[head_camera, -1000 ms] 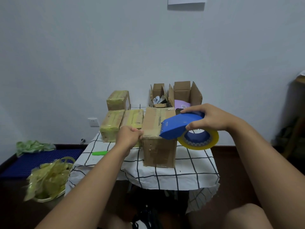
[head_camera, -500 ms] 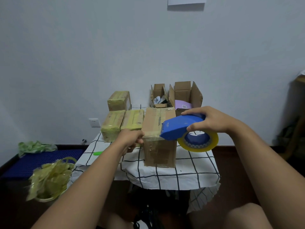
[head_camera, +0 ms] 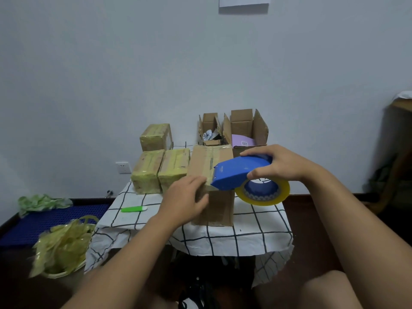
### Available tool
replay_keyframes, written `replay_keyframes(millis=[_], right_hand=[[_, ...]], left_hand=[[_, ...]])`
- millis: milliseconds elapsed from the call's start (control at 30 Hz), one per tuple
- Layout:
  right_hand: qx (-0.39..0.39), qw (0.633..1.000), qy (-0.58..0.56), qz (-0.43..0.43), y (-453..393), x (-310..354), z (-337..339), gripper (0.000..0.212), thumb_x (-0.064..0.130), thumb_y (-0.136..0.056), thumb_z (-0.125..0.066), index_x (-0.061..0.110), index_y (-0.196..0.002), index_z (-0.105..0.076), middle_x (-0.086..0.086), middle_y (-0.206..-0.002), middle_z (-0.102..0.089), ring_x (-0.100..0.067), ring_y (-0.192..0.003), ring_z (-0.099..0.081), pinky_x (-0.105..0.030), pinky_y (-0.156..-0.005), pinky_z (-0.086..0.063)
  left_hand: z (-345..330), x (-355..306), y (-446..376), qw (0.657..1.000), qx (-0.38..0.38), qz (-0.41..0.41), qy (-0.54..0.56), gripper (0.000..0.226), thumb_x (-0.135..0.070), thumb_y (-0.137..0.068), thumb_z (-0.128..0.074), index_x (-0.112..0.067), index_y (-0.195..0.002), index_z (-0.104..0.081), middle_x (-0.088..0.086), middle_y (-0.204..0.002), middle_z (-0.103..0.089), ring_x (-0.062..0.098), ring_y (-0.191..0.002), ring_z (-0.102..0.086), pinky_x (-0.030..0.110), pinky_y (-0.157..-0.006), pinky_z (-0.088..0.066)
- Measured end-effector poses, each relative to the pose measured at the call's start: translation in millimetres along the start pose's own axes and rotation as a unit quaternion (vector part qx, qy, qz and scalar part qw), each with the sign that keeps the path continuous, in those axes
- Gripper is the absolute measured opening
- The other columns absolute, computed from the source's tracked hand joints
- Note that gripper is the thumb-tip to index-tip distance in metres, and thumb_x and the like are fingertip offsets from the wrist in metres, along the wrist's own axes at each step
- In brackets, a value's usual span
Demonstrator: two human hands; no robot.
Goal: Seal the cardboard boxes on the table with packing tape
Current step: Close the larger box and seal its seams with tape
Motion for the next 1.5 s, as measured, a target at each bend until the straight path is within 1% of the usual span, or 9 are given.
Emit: replay_keyframes(millis=[167,400,467,567,700,900,1100,1367,1500], right_hand=[[0.0,1.0,-0.01,0.005,1.6,-0.5,-1.9,0.058,0.054,-0.068,-0.072,0.045,-0.124,-0.06,0.012,-0.12,-0.058,-0.011,-0.102,-0.061,-0.024,-0.086,-0.05],[-0.012,0.999,-0.038,-0.005,8.5,-8.2,-0.3,0.06,0.051,-0.067,-0.073,0.043,-0.125,-0.061,0.016,-0.117,-0.059,-0.011,-0.101,-0.062,-0.021,-0.083,-0.049],[-0.012,0.999,-0.043,-0.003,9.5,-7.9,-1.4,0.057,0.05,-0.068,-0.072,0.045,-0.123,-0.06,0.019,-0.115,-0.058,-0.009,-0.099,-0.062,-0.019,-0.081,-0.048],[-0.018,0.999,-0.052,0.003,8.8,-7.1,-6.3,0.055,0.049,-0.069,-0.073,0.046,-0.122,-0.06,0.022,-0.115,-0.059,-0.006,-0.099,-0.062,-0.017,-0.08,-0.048],[-0.021,0.999,-0.048,0.007,11.7,-7.9,-7.5,0.056,0.05,-0.069,-0.072,0.048,-0.123,-0.058,0.023,-0.114,-0.059,-0.004,-0.099,-0.062,-0.016,-0.078,-0.049],[-0.037,0.997,-0.07,-0.014,32.5,-25.6,9.7,0.052,0.045,-0.068,-0.073,0.047,-0.119,-0.061,0.017,-0.114,-0.063,0.001,-0.097,-0.062,-0.016,-0.078,-0.047],[-0.035,0.995,-0.089,-0.032,38.0,-37.6,6.1,0.051,0.043,-0.068,-0.075,0.047,-0.118,-0.062,0.02,-0.115,-0.064,0.006,-0.097,-0.062,-0.012,-0.076,-0.046],[-0.037,0.992,-0.11,-0.039,41.3,-53.8,-9.5,0.053,0.044,-0.071,-0.073,0.044,-0.123,-0.061,0.015,-0.118,-0.063,-0.002,-0.1,-0.063,-0.016,-0.079,-0.049],[-0.037,0.992,-0.113,-0.041,43.5,-53.6,-11.3,0.053,0.044,-0.072,-0.071,0.045,-0.124,-0.059,0.015,-0.118,-0.062,-0.004,-0.1,-0.063,-0.014,-0.076,-0.049]], left_hand=[[-10.6,4.8,6.9,0.998,0.001,-0.022,-0.061,0.058,-0.041,-0.089,-0.06,-0.027,-0.144,-0.044,-0.007,-0.141,-0.047,0.014,-0.127,-0.045,0.036,-0.107,-0.039],[-21.5,-4.5,11.9,0.993,0.008,-0.048,-0.109,0.07,-0.038,-0.09,-0.055,-0.027,-0.152,-0.026,0.0,-0.157,-0.027,0.019,-0.145,-0.023,0.038,-0.121,-0.008],[-23.0,-8.9,9.4,0.993,-0.01,-0.061,-0.103,0.068,-0.035,-0.089,-0.057,-0.022,-0.151,-0.033,-0.001,-0.152,-0.037,0.02,-0.141,-0.032,0.035,-0.118,-0.015],[-21.6,-13.1,2.9,0.995,-0.021,-0.043,-0.092,0.056,-0.035,-0.089,-0.058,-0.021,-0.142,-0.046,-0.004,-0.132,-0.052,0.018,-0.121,-0.047,0.034,-0.107,-0.033],[-21.0,-14.4,-1.4,0.994,-0.012,-0.031,-0.102,0.043,-0.035,-0.09,-0.059,-0.022,-0.131,-0.056,-0.003,-0.123,-0.055,0.018,-0.115,-0.05,0.035,-0.098,-0.038],[-24.2,-7.7,-1.4,0.989,-0.057,-0.049,-0.127,0.04,-0.033,-0.084,-0.072,-0.023,-0.122,-0.064,-0.002,-0.109,-0.062,0.021,-0.097,-0.06,0.037,-0.079,-0.048],[-28.6,-12.8,-1.8,0.986,-0.07,-0.045,-0.146,0.042,-0.032,-0.081,-0.073,-0.023,-0.121,-0.063,-0.001,-0.124,-0.064,0.024,-0.104,-0.061,0.04,-0.079,-0.049],[-30.0,-23.4,-1.3,0.983,-0.061,-0.041,-0.167,0.049,-0.032,-0.077,-0.073,-0.018,-0.122,-0.061,0.004,-0.131,-0.06,0.026,-0.11,-0.06,0.044,-0.087,-0.049],[-31.2,-30.9,-2.6,0.98,-0.055,-0.029,-0.189,0.059,-0.037,-0.079,-0.068,-0.022,-0.134,-0.053,0.004,-0.133,-0.057,0.027,-0.116,-0.055,0.044,-0.094,-0.045]])
Point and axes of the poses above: each hand's wrist, its own y-axis away from the middle knuckle, its own z-axis out of the back of the hand, x = y × z, the point moved 1 cm from there along -y, towards the middle knuckle
